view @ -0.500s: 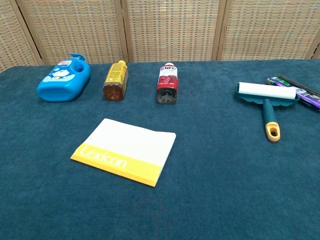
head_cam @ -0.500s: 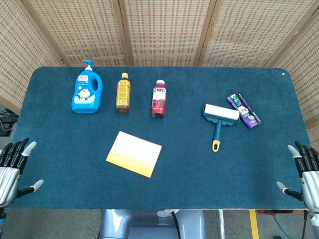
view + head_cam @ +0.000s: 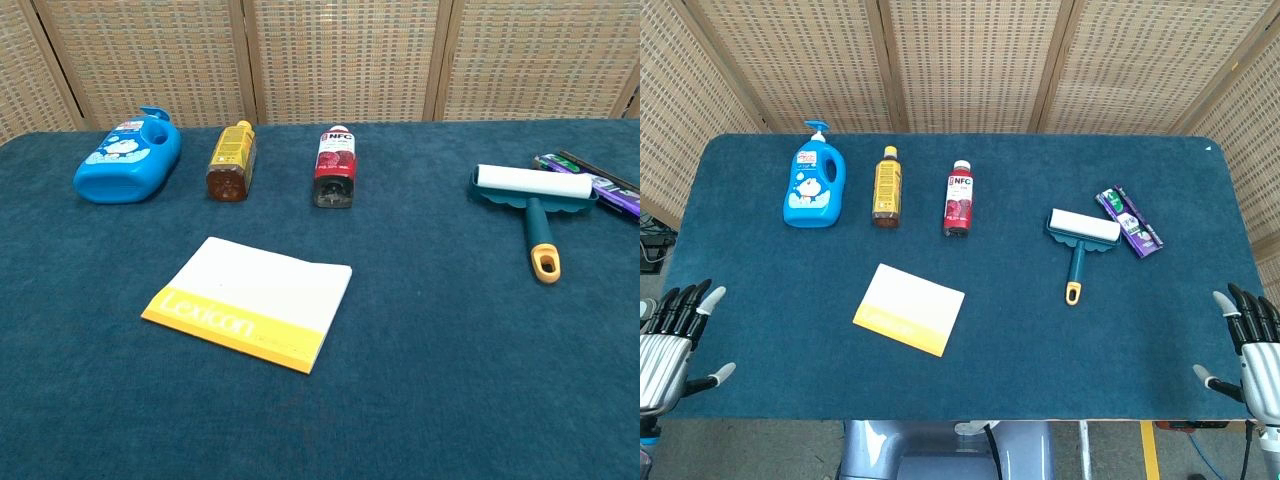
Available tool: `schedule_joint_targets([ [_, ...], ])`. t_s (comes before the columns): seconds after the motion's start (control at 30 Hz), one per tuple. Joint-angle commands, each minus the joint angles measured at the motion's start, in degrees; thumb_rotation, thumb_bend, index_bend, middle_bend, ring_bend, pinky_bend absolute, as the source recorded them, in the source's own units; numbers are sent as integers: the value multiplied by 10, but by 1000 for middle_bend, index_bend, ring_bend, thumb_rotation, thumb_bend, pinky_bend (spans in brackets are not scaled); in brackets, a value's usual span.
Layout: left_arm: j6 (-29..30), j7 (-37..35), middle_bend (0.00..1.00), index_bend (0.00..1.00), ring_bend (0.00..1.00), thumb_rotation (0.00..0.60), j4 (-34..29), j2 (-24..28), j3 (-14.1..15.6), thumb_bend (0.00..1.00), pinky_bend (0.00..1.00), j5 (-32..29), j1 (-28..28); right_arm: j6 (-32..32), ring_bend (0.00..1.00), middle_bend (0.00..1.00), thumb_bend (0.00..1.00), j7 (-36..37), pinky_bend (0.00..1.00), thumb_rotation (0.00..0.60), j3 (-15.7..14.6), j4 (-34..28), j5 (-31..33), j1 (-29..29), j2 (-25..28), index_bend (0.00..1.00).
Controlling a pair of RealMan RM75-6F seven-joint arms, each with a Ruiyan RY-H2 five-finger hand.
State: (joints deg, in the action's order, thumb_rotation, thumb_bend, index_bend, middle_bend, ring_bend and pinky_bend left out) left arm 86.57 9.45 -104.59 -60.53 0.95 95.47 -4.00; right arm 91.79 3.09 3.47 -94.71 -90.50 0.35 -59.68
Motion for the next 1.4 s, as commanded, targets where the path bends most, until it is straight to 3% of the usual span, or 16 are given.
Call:
schedule_joint_targets([
  [0.03, -110, -45, 550, 0, 445, 600, -5, -57, -19, 68, 91, -25, -72, -4, 0, 0, 0, -2, 0, 600, 3, 1, 9, 1, -1, 0],
  [0.07, -132, -41, 626, 0, 548, 600, -3, -68, -24, 118, 178, -35, -86, -6, 0, 0, 0, -2, 0, 600, 3, 2, 11, 1, -1, 0],
  [0.17, -213, -36, 860, 0, 831, 600, -16, -88, -32, 513, 728, -76, -128, -11, 0, 0, 0, -1, 0, 600, 4, 2, 15, 3, -1, 0],
  [0.23, -283, -32, 925, 0, 926, 600, -25, -93, -35, 740, 928, -113, -162, -14, 0, 0, 0, 1, 0, 600, 5, 3, 17, 4, -1, 0],
  [0.3, -329, -9, 948, 0, 969, 600, -26, -100, -39, 860, 996, -148, -187, -16, 0, 0, 0, 1, 0, 600, 5, 4, 19, 5, -1, 0],
  [0.4, -391, 25, 960, 0, 984, 600, -30, -136, -56, 936, 1000, -240, -231, -22, 0, 0, 0, 4, 0, 600, 6, 7, 25, 7, -2, 0],
  [0.5, -413, 57, 964, 0, 987, 600, -27, -165, -68, 959, 1000, -319, -264, -28, 0, 0, 0, 7, 0, 600, 8, 9, 31, 9, -2, 0],
  [0.9, -428, 128, 966, 0, 989, 600, -24, -201, -59, 956, 1000, -517, -349, -32, 0, 0, 0, 13, 0, 600, 8, 10, 33, 11, 0, 0],
  [1.4, -407, 125, 966, 0, 988, 600, -11, -215, -41, 938, 1000, -577, -395, -32, 0, 0, 0, 18, 0, 600, 8, 11, 34, 10, 1, 0],
])
